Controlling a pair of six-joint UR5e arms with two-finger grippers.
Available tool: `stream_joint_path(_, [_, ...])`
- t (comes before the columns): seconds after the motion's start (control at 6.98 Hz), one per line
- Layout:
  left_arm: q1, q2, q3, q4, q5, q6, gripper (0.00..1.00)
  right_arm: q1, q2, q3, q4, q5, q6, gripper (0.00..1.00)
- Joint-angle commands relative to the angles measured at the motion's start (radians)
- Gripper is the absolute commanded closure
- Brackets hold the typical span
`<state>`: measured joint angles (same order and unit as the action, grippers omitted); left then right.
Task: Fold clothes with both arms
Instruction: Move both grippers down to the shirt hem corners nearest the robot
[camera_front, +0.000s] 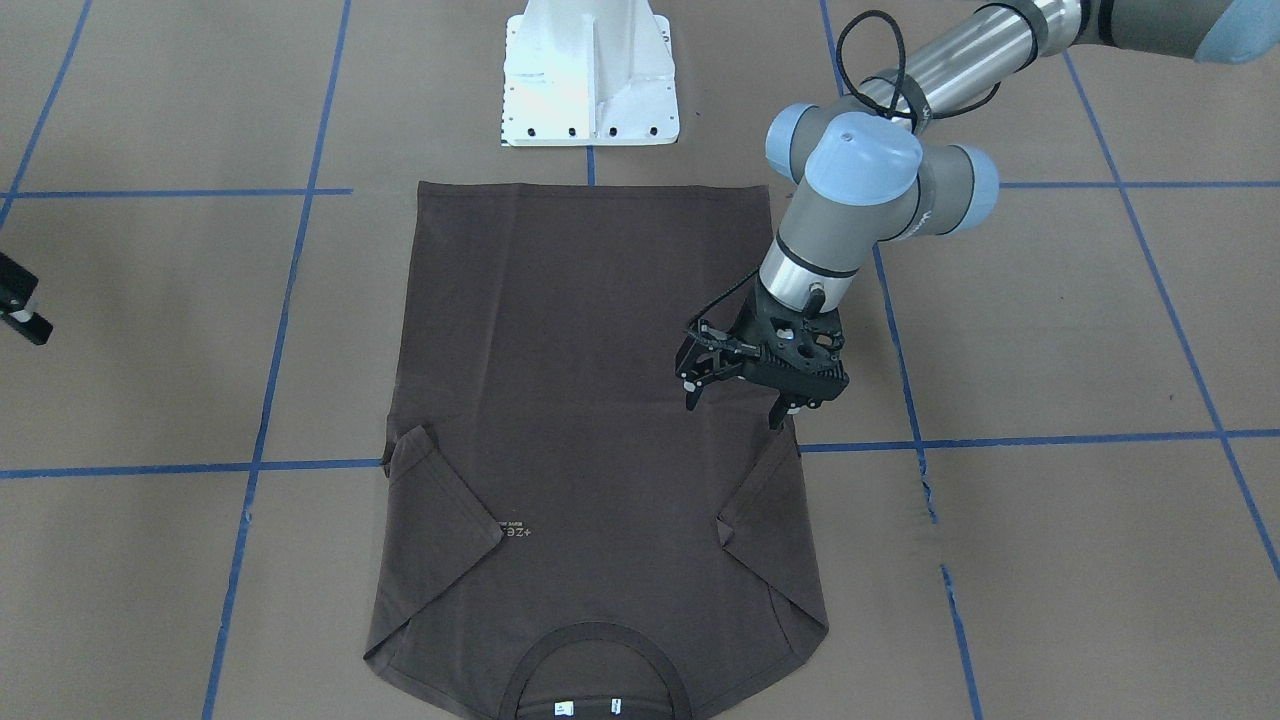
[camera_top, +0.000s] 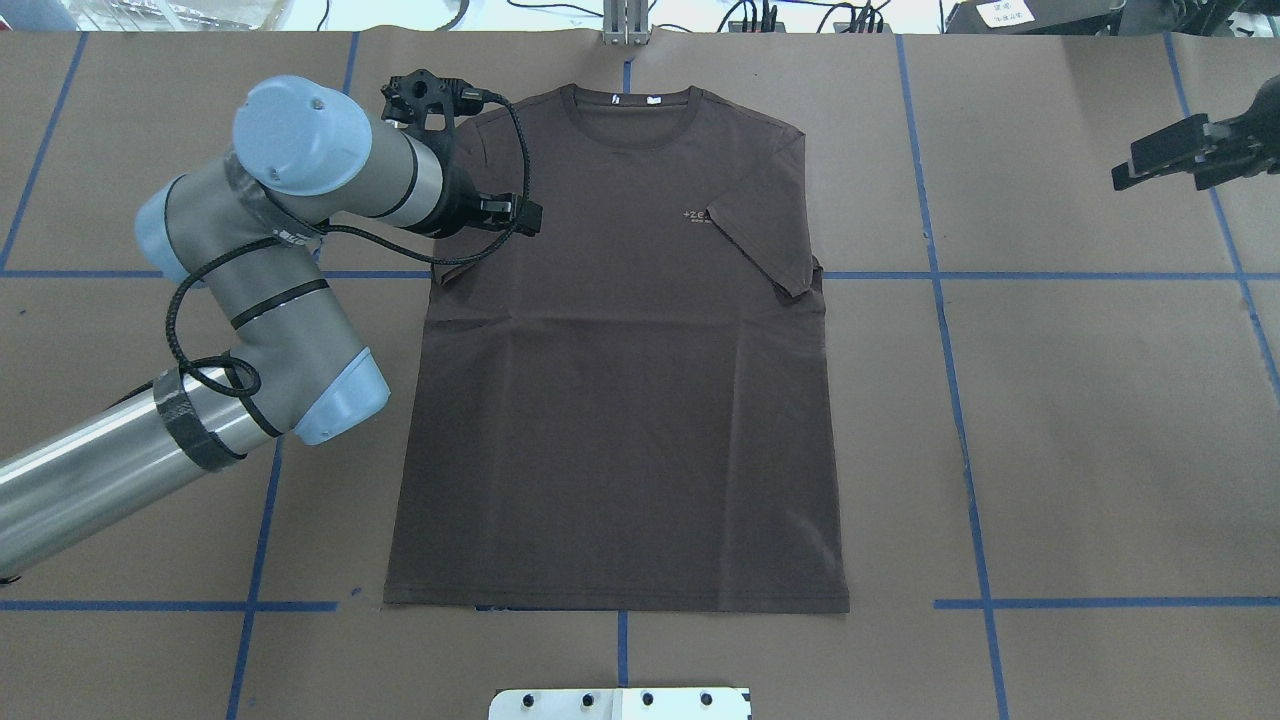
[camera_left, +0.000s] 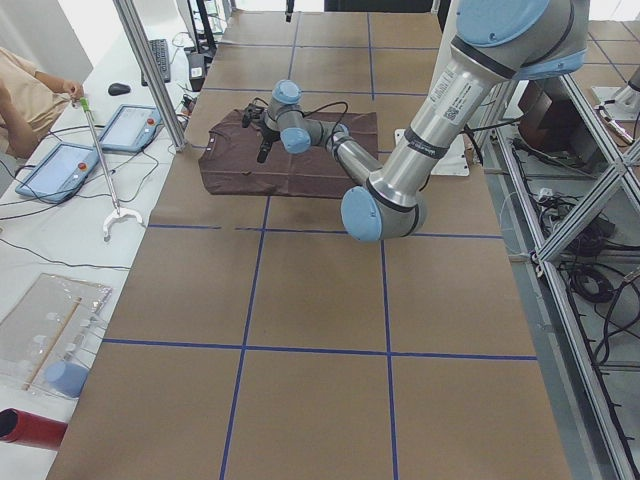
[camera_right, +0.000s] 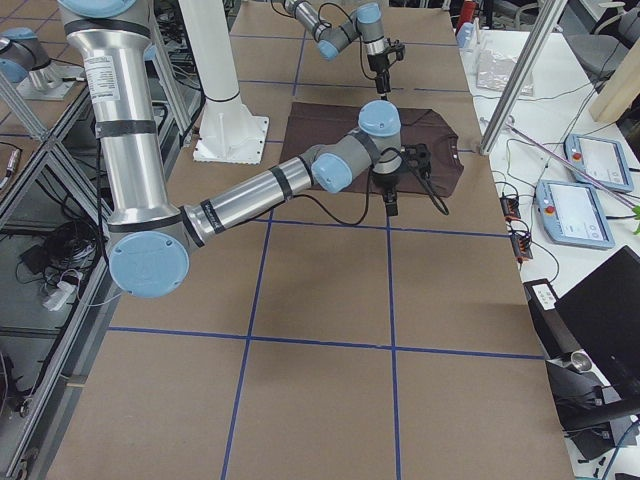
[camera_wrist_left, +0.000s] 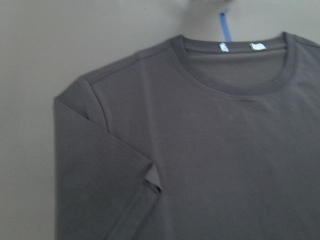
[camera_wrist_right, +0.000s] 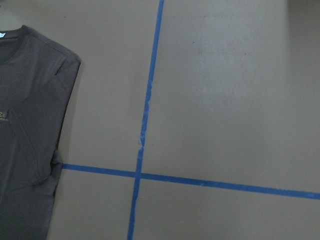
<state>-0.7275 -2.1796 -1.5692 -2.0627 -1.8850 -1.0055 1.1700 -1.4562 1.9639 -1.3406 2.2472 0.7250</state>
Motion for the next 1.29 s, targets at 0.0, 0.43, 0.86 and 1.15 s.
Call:
stream_joint_path(0.0, [0.013, 0.136, -0.189, 0.000, -0.036, -0.007, 0.00, -0.312, -0.091, 0.191, 0.035, -0.241, 0.402, 0.00])
stream_joint_path(0.43, [0.249, 0.327, -0.369, 0.004, 0.173, -0.290, 0.00, -0.857, -0.216, 0.276, 0.151, -0.745, 0.824, 0.00])
stream_joint_path(0.86, [0.420, 0.524, -0.474, 0.004, 0.255, -0.463, 0.13, -1.030, -0.247, 0.316, 0.150, -0.868, 0.967, 0.00])
stream_joint_path(1.15, [0.518, 0.587, -0.477, 0.004, 0.289, -0.575, 0.52, -1.032, -0.248, 0.328, 0.150, -0.870, 0.967, 0.00])
